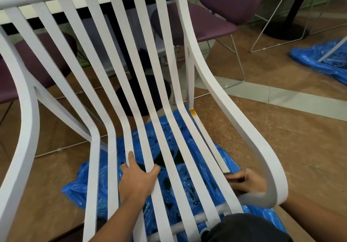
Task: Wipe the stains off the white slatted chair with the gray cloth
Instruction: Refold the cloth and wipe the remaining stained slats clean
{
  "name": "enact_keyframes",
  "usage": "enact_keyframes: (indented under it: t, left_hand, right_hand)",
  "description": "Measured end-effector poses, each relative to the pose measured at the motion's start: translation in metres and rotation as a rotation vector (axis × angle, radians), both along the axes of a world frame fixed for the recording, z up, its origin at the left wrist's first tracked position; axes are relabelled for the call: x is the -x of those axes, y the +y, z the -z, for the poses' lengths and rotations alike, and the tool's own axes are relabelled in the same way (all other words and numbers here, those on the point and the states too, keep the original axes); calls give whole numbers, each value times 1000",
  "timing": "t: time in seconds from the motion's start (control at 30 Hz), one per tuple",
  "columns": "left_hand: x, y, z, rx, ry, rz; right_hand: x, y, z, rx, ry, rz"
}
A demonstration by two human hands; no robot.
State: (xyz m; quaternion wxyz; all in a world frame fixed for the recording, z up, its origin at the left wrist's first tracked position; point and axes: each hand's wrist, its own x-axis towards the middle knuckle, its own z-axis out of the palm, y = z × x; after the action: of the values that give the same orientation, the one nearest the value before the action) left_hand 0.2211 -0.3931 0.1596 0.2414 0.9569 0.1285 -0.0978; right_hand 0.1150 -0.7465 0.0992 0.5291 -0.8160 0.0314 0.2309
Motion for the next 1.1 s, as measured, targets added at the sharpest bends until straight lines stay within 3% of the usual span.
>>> enact_keyframes:
  t: [0.13, 0.8, 1.1]
  left_hand:
    - [-1, 0, -1, 3, 6, 5]
    - [-2, -2, 2, -9, -7, -1]
    - [-4, -1, 4, -33, 3, -17]
  right_hand:
    - [-29, 10, -10, 105, 8, 29]
    - [-205, 12, 8, 232, -85, 54]
    - [-271, 21, 10, 525, -216, -44]
